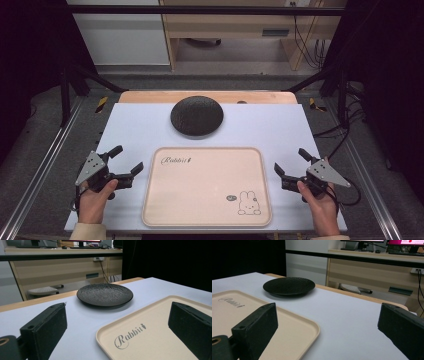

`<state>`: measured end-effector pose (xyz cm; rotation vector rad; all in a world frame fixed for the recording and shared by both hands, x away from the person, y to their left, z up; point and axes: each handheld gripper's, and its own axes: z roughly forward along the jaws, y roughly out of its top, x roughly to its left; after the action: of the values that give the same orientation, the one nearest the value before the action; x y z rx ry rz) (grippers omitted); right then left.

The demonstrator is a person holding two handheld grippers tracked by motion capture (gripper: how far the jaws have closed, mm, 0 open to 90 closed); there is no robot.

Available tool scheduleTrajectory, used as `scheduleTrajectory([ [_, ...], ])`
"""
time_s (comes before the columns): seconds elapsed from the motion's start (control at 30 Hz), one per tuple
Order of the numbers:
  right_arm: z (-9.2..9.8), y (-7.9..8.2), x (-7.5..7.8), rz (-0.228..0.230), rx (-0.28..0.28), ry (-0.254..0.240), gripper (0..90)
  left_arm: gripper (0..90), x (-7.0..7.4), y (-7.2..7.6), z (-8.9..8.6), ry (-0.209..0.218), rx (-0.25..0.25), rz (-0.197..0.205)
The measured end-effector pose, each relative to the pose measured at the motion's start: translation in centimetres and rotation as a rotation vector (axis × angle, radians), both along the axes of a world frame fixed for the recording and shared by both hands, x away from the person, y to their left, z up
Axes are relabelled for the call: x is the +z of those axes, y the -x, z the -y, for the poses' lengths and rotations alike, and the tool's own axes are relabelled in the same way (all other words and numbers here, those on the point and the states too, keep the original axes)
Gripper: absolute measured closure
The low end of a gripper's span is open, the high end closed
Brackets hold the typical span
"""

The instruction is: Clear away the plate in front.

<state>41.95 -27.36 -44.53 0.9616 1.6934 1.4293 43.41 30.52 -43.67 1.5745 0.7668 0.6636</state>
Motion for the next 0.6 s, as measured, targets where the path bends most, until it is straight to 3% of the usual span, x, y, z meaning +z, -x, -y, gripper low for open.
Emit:
scheduleTrajectory([
  [0.27, -0.2, 0.2, 0.1, 0.002, 0.0, 0.013, 3.2, 1.3, 0.2, 0.2, 0.4, -0.028, -0.002, 0.014],
  [0.33, -0.2, 0.2, 0.1, 0.003, 0.0, 0.014, 3.2, 1.4, 0.4, 0.3, 0.7, -0.075, -0.004, 0.009],
  [0.6, -0.1, 0.3, 0.1, 0.0, -0.009, 0.02, 3.2, 1.9, 0.8, 0.6, 1.3, -0.124, 0.012, 0.028],
])
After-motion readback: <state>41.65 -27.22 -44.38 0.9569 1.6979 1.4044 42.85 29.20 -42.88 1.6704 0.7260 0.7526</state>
